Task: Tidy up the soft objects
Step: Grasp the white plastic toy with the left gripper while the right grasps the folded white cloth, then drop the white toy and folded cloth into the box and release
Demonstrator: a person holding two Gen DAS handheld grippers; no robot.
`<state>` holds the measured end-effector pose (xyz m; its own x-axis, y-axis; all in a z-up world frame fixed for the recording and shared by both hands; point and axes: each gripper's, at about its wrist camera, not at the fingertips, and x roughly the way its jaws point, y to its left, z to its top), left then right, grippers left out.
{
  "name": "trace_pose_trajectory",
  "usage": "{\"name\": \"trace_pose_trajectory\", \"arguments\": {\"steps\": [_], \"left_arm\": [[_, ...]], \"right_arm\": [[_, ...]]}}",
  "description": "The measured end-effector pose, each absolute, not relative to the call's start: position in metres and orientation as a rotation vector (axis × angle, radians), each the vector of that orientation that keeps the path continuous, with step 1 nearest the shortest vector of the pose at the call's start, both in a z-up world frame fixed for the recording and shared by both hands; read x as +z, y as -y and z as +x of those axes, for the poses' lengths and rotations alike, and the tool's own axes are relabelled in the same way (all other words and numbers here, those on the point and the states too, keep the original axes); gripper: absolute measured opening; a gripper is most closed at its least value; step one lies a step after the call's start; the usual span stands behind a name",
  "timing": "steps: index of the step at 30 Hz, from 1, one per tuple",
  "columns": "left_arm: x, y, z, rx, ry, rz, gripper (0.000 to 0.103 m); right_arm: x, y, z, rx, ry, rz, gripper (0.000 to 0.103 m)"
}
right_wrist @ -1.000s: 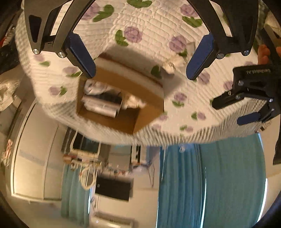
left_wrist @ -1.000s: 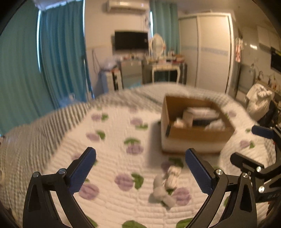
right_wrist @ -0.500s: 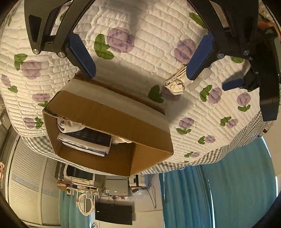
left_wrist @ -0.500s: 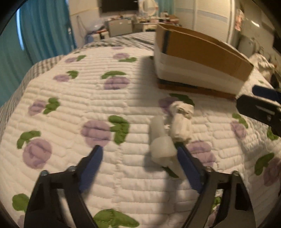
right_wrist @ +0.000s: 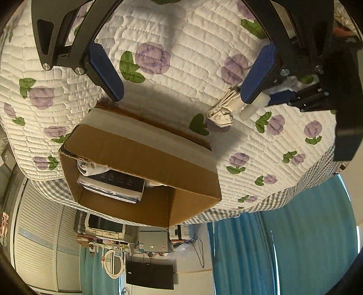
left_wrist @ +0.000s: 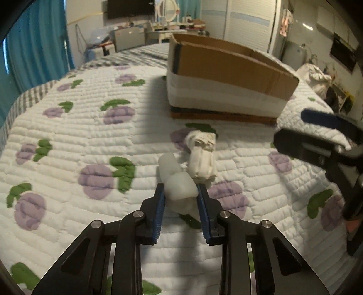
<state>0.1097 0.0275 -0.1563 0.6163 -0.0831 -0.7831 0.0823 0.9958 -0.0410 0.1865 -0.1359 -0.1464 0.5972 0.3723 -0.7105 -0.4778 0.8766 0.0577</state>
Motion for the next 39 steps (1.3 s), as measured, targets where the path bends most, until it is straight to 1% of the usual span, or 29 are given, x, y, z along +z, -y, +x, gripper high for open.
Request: {"name": "trace_pose_trajectory", "arguments": {"steps": [5,9,14,15,16,17,18,19,20,21,23,25,26,27,32,36,39], "left_arm": [[-0.139,-0.054,0.116,-0.057,-0.881,-0.036,0.027],[-0.125,-0.076,0.128,-0.026,-0.851,-0.002,0.027],[-0.126,-0.094,0.143,-0.028,-0.853,0.020,0.027],[-0.129,-0.096,0.144,-0.036,-0.861,0.009,0.027],[-0.131,-0.097,0.144,-0.041,-0.866,0.006,0.027],[-0.134,-0.097,0.144,-0.043,-0.873,0.011,0.027],[-0.136,-0.096,0.144,-0.047,-0.879,0.015,0.027],[-0.137,-0.096,0.144,-0.052,-0.882,0.018,0.027],[-0.138,-0.094,0.143,-0.058,-0.882,0.024,0.027],[-0.138,-0.093,0.143,-0.061,-0.880,0.027,0.027],[-0.137,-0.091,0.141,-0.064,-0.877,0.031,0.027],[-0.137,-0.089,0.140,-0.060,-0.876,0.037,0.027],[-0.137,-0.088,0.139,-0.059,-0.877,0.040,0.027],[-0.136,-0.087,0.138,-0.061,-0.878,0.040,0.027],[-0.125,-0.071,0.128,-0.075,-0.869,0.054,0.027],[-0.103,-0.055,0.115,-0.097,-0.835,0.067,0.027],[-0.079,-0.040,0.108,-0.100,-0.791,0.097,0.027]], "right_arm": [[-0.147,0.116,0.185,0.478,-0.804,-0.211,0.103],[-0.157,0.092,0.192,0.500,-0.842,-0.236,0.103],[-0.177,0.059,0.203,0.534,-0.877,-0.256,0.103],[-0.181,0.055,0.204,0.533,-0.880,-0.265,0.100],[-0.185,0.049,0.205,0.533,-0.886,-0.278,0.093],[-0.191,0.043,0.207,0.540,-0.898,-0.289,0.088],[-0.194,0.041,0.209,0.544,-0.906,-0.292,0.079],[-0.198,0.038,0.210,0.549,-0.919,-0.293,0.074],[-0.202,0.037,0.211,0.553,-0.932,-0.290,0.061],[-0.203,0.038,0.211,0.550,-0.934,-0.288,0.050],[-0.202,0.041,0.211,0.552,-0.929,-0.271,0.047],[-0.197,0.046,0.210,0.559,-0.918,-0.248,0.034],[-0.192,0.050,0.208,0.563,-0.911,-0.235,0.030],[-0.190,0.052,0.207,0.564,-0.906,-0.230,0.028],[-0.171,0.067,0.193,0.580,-0.874,-0.217,0.024],[-0.150,0.082,0.179,0.577,-0.827,-0.209,0.024],[-0.122,0.098,0.170,0.570,-0.772,-0.191,0.024]]}}
